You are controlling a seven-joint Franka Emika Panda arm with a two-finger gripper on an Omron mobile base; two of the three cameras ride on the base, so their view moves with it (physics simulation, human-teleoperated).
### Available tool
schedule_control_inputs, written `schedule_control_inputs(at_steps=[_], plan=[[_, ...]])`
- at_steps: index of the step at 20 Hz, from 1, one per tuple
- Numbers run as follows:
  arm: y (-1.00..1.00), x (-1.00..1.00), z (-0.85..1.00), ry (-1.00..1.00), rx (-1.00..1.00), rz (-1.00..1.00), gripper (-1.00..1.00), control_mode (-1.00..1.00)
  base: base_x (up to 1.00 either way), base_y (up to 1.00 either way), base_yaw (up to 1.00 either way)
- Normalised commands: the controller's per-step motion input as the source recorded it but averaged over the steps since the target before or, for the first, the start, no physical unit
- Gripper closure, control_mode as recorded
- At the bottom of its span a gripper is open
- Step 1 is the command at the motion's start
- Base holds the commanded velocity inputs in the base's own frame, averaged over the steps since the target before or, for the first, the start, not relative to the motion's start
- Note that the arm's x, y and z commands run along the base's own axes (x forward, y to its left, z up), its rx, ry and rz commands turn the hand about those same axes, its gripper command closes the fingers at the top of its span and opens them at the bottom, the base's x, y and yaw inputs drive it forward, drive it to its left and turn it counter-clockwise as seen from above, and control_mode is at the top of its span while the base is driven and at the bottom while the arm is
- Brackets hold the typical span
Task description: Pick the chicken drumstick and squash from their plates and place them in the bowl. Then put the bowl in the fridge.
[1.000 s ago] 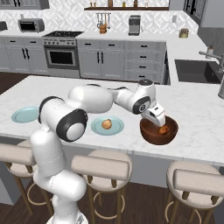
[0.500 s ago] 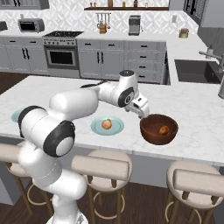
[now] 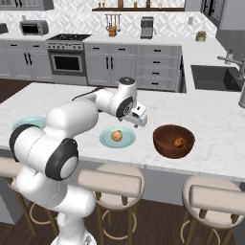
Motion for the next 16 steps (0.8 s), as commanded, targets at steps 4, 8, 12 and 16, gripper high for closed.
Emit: schedule_control_inputs(at_steps=[4, 8, 12, 16], plan=[[0.62, 0.12, -0.07, 0.00, 0.02, 0.21, -1.00, -1.00, 0.00, 0.00, 0.00], [0.33, 0.23, -0.08, 0.00, 0.00, 0.11, -1.00, -1.00, 0.00, 0.00, 0.00], [0.38, 0.25, -0.28, 0.01, 0.00, 0.08, -1.00, -1.00, 0.00, 0.00, 0.00], [0.27, 0.18, -0.36, 0.00, 0.00, 0.07, -1.00, -1.00, 0.00, 0.00, 0.00]])
